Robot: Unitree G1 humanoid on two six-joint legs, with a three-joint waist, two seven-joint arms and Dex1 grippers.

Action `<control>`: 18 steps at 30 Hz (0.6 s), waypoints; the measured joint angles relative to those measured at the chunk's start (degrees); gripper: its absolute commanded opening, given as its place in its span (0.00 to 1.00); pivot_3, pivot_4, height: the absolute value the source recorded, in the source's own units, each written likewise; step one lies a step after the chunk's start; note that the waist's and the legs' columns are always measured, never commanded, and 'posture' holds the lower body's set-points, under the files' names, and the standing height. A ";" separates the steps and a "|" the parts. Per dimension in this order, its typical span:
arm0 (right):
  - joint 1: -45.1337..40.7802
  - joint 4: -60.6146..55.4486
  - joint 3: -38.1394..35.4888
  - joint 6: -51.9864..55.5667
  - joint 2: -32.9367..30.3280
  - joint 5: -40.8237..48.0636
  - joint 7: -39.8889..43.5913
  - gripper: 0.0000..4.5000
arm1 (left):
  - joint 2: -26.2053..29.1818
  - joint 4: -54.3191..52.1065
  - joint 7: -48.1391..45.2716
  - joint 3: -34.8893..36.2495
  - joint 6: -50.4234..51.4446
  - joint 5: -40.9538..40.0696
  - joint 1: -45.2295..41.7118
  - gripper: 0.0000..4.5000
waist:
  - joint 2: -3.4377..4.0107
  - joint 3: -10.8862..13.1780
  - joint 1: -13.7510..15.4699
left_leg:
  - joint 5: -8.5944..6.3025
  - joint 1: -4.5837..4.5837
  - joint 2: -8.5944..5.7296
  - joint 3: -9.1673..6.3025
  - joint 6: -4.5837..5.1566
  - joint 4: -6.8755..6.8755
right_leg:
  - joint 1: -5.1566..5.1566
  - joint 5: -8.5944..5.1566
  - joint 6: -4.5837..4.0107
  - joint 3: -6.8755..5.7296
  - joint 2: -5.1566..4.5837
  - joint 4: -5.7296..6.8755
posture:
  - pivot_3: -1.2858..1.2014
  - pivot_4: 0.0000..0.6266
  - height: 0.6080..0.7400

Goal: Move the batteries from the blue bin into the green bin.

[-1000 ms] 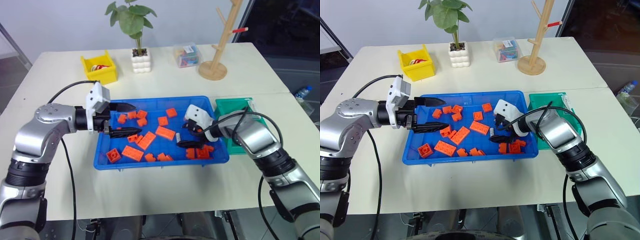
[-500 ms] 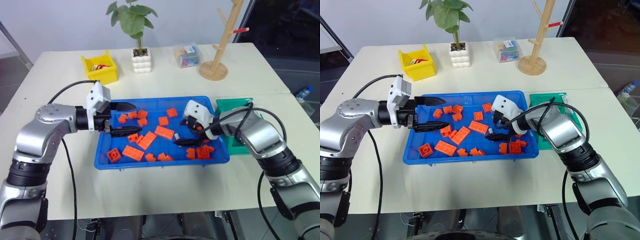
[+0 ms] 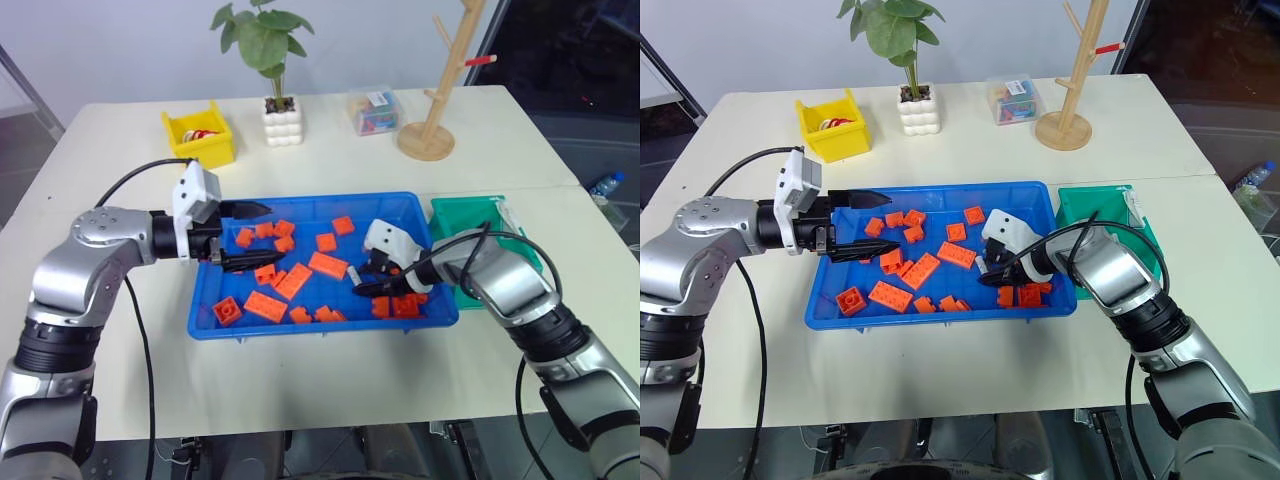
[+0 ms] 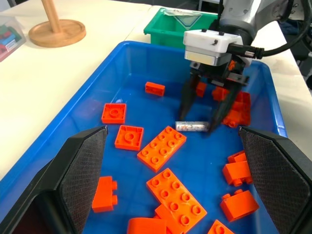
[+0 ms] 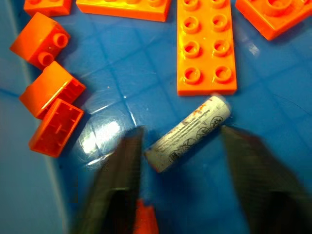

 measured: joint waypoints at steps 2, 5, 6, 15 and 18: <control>-0.05 0.03 0.00 -0.10 0.00 -0.02 0.08 0.01 | 0.00 0.00 0.16 0.05 0.00 -0.04 0.00 1.00 | 0.00 0.00 -0.01 | 0.00 0.00 0.00 0.00 0.00 -0.01 | 0.00 0.00 0.00 0.00 0.00 0.00 | 0.52 0.24 1.00; -0.06 0.04 0.00 -0.09 0.07 -0.05 0.01 0.01 | 0.00 0.00 0.38 0.06 -0.02 -0.12 0.00 1.00 | 0.00 0.00 -0.02 | 0.00 0.00 0.00 0.00 0.00 0.00 | 0.00 0.00 0.00 0.00 0.00 0.00 | 0.52 0.24 1.00; -0.09 0.04 0.00 -0.08 0.21 -0.09 -0.17 0.01 | 0.00 0.00 0.54 0.07 -0.05 -0.14 0.00 1.00 | 0.00 0.00 -0.02 | 0.00 0.01 0.00 0.00 0.00 0.00 | 0.00 0.00 0.00 0.00 0.00 0.00 | 0.52 0.24 1.00; -5.45 2.96 -2.05 -0.05 -0.35 -0.56 -0.84 0.01 | -0.90 0.27 0.16 0.02 -0.57 -0.23 -0.04 1.00 | 0.01 0.01 -0.01 | 0.00 -0.01 -0.01 0.00 0.00 0.00 | 0.00 0.00 0.00 0.00 0.00 0.00 | 0.52 0.24 1.00; -9.80 4.12 -6.70 0.28 -2.86 -0.49 -1.47 0.01 | -2.24 1.55 -0.20 -0.30 -1.44 -0.08 -1.51 1.00 | 0.01 0.01 0.18 | 0.00 -0.02 -0.01 0.00 0.00 0.00 | 0.00 0.00 0.00 -0.01 0.00 -0.01 | 0.52 0.24 1.00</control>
